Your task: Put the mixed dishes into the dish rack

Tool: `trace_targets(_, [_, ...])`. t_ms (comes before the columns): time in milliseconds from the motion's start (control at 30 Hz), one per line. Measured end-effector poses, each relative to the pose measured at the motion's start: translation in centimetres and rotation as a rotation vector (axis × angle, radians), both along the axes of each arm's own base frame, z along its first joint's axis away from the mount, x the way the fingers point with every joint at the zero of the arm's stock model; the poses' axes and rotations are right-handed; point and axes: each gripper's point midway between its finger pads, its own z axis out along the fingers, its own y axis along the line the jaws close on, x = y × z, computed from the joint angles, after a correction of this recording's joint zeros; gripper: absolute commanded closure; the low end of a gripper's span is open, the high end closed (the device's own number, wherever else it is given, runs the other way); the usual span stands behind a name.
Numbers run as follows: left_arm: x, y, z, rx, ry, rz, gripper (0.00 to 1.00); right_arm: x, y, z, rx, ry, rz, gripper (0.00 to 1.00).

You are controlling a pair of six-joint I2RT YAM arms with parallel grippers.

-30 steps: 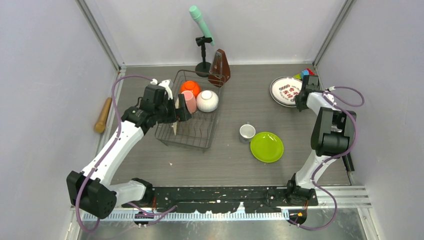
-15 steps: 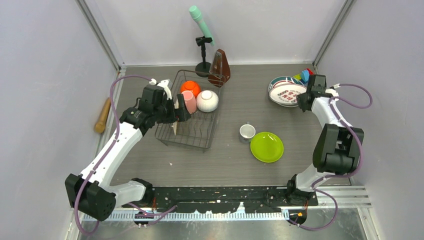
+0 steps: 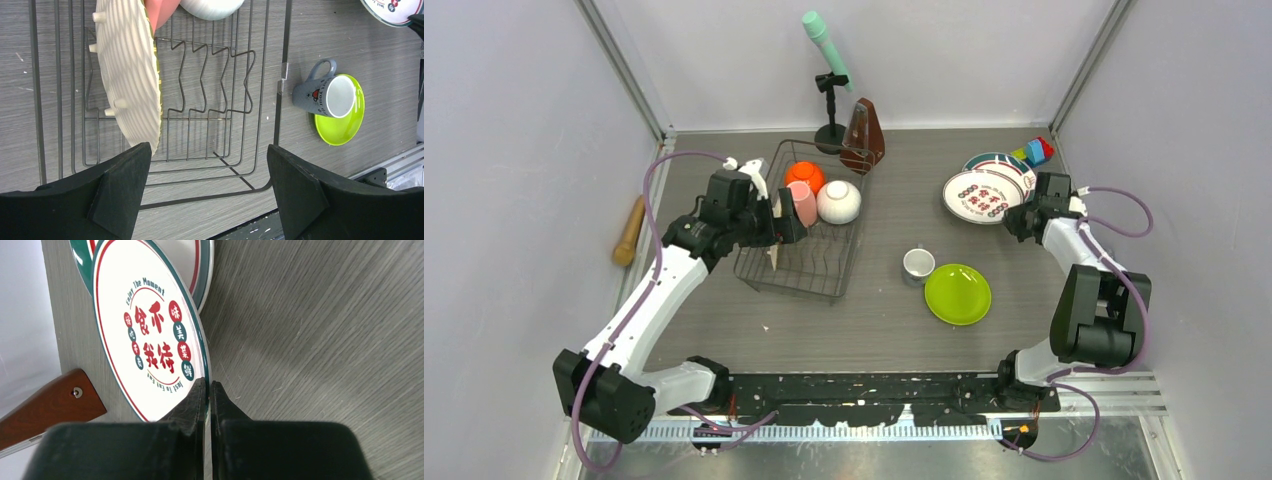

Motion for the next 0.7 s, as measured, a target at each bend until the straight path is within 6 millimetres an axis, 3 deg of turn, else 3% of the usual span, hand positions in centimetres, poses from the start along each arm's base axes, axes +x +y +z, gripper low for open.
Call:
trace_targets(67, [0.0, 0.0, 0.0, -0.001, -0.001, 0.000, 0.12, -0.1, 0.2, -0.6, 0.010, -0.007, 0.007, 0.96])
trace_targets(100, [0.0, 0.0, 0.1, -0.003, -0.001, -0.002, 0.12, -0.1, 0.3, -0.8, 0.014, -0.013, 0.009, 0.89])
trace_targets(233, [-0.1, -0.1, 0.2, -0.005, -0.003, -0.004, 0.12, 0.4, 0.2, -1.0, 0.019, -0.039, 0.013, 0.84])
trace_targets(433, [-0.1, -0.1, 0.2, -0.006, -0.005, -0.004, 0.12, 1.4, -0.4, -2.5, 0.029, -0.095, 0.000, 0.92])
trace_targets(567, [-0.1, -0.1, 0.2, -0.006, -0.005, -0.004, 0.12, 2.4, -1.2, -3.4, 0.055, -0.122, -0.024, 0.92])
trace_targets(667, [-0.1, -0.1, 0.2, -0.006, -0.005, -0.004, 0.12, 2.9, -1.9, -3.6, 0.062, -0.138, -0.048, 0.80])
trace_targets(700, [-0.1, -0.1, 0.2, -0.006, -0.005, -0.004, 0.12, 3.0, -2.1, -3.6, 0.062, -0.145, -0.053, 0.71])
